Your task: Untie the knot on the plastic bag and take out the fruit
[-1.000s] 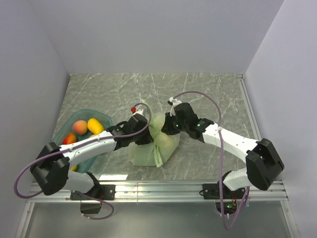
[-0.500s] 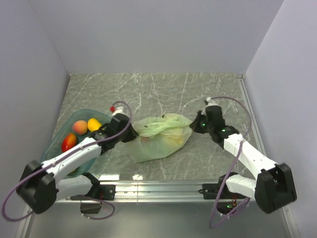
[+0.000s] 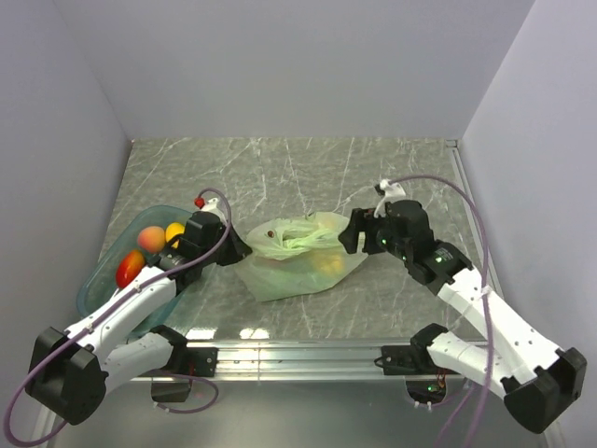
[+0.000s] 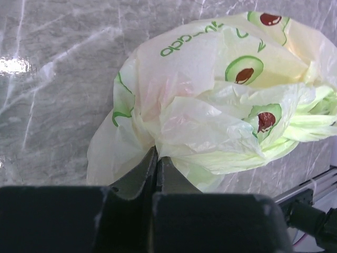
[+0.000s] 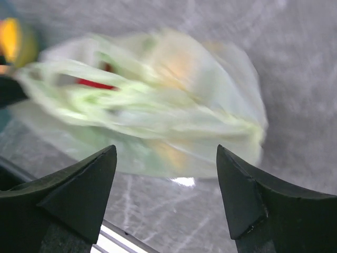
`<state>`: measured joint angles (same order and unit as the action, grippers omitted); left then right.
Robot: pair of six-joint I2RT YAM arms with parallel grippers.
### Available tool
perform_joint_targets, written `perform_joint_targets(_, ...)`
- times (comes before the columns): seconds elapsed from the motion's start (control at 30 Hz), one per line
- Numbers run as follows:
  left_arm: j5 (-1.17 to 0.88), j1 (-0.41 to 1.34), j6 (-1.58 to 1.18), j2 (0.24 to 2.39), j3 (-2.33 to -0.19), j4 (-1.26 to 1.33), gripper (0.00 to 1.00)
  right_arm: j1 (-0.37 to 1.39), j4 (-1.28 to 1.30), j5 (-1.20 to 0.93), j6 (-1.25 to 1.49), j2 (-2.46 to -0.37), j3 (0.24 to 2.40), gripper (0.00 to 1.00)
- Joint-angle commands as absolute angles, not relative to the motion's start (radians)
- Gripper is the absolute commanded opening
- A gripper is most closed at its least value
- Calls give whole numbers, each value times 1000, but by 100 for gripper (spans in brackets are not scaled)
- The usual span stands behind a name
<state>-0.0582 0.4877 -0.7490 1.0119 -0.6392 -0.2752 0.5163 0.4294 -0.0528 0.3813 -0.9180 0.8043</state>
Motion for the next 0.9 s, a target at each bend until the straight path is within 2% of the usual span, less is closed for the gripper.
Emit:
perform_joint_targets(0.0,-103,492,-673,1000,-676,-267,4,613,477,38,259,-942,946,83)
perform_joint_targets(0.23,-89,491,-663,997,-683,-301,2,779,560,32,43,-1196,1127,83)
perform_joint_targets(0.3,-89,492,-666,1000,-683,-305,2,810,577,55,14,-1268,1143,87)
perform_joint_targets(0.47,-64,492,-670,1003,-693,-324,1,839,588,187,-28,-1359,1137,88)
perform_joint_targets(0.53,-46,491,-670,999,-693,-336,1,836,569,294,-9,-1368,1112,85)
perform_joint_targets(0.57,-35,492,-672,997,-692,-342,1,833,563,340,-2,-1373,1106,81)
perform_joint_targets(0.6,-23,492,-673,996,-692,-348,1,827,558,366,29,-1373,1098,72)
perform_joint_targets(0.63,-3,492,-673,996,-692,-366,1,821,557,385,43,-1370,1091,45)
perform_joint_targets(0.67,-3,492,-673,999,-690,-374,1,798,554,405,55,-1349,1086,32)
perform_joint_targets(0.77,28,489,-663,1005,-684,-379,1,724,532,387,95,-1269,1054,4)
perform_joint_targets(0.87,43,489,-654,1023,-690,-380,1,637,522,291,147,-1151,1019,0)
